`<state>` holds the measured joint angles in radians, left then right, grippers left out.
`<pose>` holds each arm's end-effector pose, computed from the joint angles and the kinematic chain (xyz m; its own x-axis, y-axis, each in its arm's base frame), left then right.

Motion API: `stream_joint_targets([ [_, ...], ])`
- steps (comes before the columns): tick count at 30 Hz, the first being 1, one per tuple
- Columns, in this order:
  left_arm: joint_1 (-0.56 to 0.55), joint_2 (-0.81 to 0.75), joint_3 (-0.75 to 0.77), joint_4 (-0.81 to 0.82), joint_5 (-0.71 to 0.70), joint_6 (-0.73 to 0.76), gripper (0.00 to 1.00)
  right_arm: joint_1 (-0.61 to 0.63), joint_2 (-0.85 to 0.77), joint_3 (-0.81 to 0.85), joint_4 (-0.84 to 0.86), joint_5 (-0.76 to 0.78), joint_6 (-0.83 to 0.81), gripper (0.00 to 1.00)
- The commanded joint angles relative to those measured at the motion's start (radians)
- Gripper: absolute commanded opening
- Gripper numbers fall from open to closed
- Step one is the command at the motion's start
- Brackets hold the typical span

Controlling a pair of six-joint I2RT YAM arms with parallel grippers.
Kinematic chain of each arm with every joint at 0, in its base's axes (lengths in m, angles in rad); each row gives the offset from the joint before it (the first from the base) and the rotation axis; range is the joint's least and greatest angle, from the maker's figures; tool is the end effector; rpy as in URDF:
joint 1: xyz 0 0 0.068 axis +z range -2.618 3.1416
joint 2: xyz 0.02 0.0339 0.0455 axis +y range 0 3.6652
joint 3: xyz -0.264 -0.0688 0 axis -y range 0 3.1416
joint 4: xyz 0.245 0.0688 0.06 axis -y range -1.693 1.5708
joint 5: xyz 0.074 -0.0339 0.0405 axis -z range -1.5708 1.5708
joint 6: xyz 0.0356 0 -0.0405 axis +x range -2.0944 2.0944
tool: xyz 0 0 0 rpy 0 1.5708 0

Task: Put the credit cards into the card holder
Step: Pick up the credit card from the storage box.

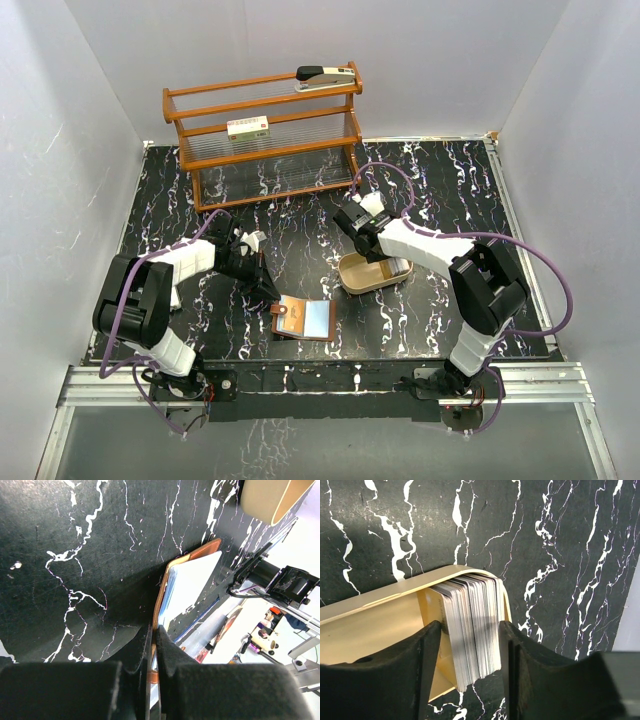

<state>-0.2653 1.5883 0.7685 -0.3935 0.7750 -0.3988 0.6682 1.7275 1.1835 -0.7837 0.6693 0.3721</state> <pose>0.2545 -0.0950 0.1462 -0.9976 -0.0164 -0.0679 0.0393 0.6715 -0.7399 0.2699 0.1849 0.1999 -0.8438 -0.3027 -0.4432 -0.0665 0.8783 -0.4735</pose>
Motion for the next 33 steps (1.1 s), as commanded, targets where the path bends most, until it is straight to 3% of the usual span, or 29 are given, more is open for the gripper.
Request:
stream_joint_targets([
  [1,-0.003,-0.049,0.006,-0.024,0.033,0.012,0.0,-0.006,-0.001,0.024,-0.011,0.051,0.005,0.43],
  [26,-0.003,-0.058,0.005,-0.024,0.033,0.011,0.0,-0.007,-0.028,0.061,-0.031,0.072,-0.037,0.03],
  [33,-0.004,-0.062,0.008,-0.028,0.008,0.005,0.0,-0.005,-0.064,0.099,-0.053,0.027,-0.056,0.0],
])
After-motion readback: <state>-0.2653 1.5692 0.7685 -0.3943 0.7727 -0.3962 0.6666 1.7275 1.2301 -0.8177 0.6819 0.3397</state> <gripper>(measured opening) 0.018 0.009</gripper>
